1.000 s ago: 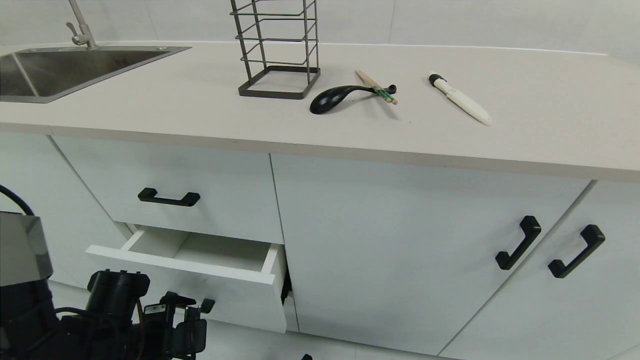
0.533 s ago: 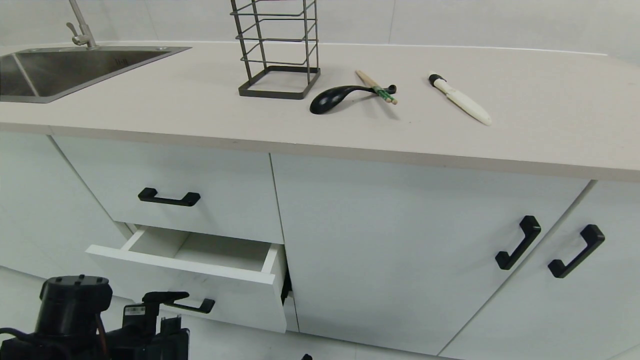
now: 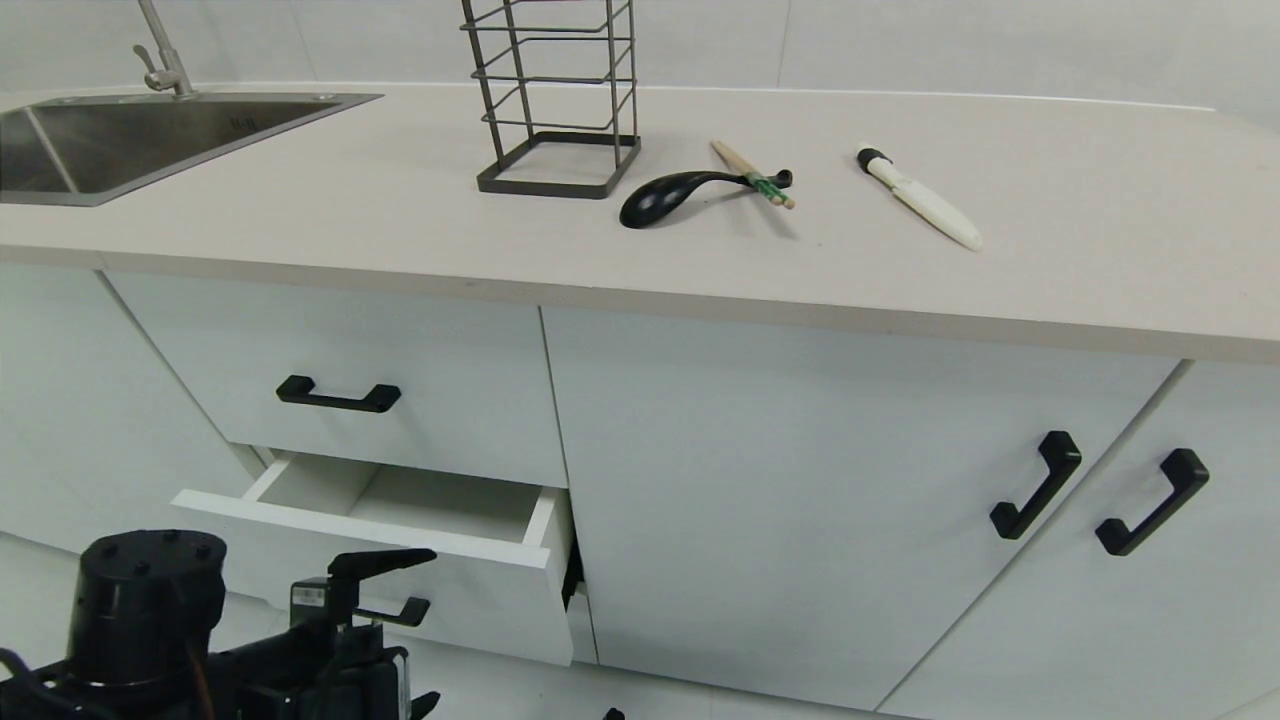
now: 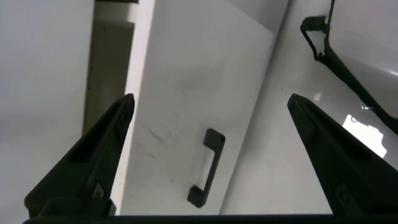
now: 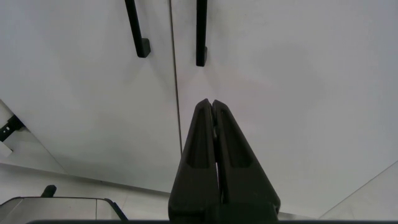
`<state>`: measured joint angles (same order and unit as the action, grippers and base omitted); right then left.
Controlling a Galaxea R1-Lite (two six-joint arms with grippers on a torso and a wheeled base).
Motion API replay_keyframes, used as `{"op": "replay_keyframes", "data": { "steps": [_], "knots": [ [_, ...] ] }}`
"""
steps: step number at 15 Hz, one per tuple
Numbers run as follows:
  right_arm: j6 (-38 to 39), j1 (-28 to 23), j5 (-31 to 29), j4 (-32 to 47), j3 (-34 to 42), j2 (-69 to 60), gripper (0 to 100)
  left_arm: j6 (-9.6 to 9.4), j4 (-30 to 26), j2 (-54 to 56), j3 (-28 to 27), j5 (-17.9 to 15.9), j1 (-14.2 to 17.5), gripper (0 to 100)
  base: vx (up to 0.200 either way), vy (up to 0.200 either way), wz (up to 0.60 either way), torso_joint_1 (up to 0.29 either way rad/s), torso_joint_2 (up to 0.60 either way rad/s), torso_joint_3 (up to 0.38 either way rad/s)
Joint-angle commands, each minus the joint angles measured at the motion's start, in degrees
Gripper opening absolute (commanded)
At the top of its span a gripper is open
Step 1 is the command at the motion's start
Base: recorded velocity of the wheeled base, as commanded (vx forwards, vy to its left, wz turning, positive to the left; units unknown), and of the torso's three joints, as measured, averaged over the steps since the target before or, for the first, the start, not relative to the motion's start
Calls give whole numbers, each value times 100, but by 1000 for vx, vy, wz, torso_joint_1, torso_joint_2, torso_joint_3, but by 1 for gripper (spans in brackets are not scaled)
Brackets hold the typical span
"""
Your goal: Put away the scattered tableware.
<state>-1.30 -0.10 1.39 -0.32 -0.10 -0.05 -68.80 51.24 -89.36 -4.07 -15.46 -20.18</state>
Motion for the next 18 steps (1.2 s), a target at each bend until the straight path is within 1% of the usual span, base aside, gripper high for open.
{"op": "replay_keyframes", "data": {
  "steps": [1, 2, 3, 5, 6, 9, 13, 16, 17, 18],
  "knots": [
    [-1, 1, 2, -3, 1, 5, 0, 42, 9, -170, -226, 16, 66, 100, 0, 0, 0, 0, 0, 0],
    [-1, 1, 2, -3, 1, 5, 0, 42, 9, -425, -463, 16, 198, 100, 0, 0, 0, 0, 0, 0],
    [-1, 1, 2, -3, 1, 5, 0, 42, 9, -627, -577, 16, 286, 100, 0, 0, 0, 0, 0, 0],
    [-1, 1, 2, -3, 1, 5, 0, 34, 71, -1084, -832, 16, 400, 100, 0, 0, 0, 0, 0, 0],
    [-1, 1, 2, -3, 1, 5, 0, 34, 79, -1242, -929, 16, 400, 100, 0, 0, 0, 0, 0, 0],
    [-1, 1, -7, -3, 1, 5, 0, 25, 97, -1462, -1017, 16, 409, 100, 0, 0, 0, 0, 0, 0],
    [-1, 1, 2, -3, 1, 5, 0, 25, 97, -1541, -990, 8, 409, 100, 0, 0, 0, 0, 0, 0],
    [-1, 1, 2, -3, 1, 5, 0, -37, 97, -1479, -771, -63, 400, 100, 0, 0, 0, 0, 0, 0],
    [-1, 1, 2, -3, 1, 5, 0, -45, 106, -1295, -437, -115, 392, 100, 0, 0, 0, 0, 0, 0],
    [-1, 1, 2, -3, 1, 5, 0, -45, 106, -864, 126, -186, 330, 100, 0, 0, 0, 0, 0, 0]
  ]
}}
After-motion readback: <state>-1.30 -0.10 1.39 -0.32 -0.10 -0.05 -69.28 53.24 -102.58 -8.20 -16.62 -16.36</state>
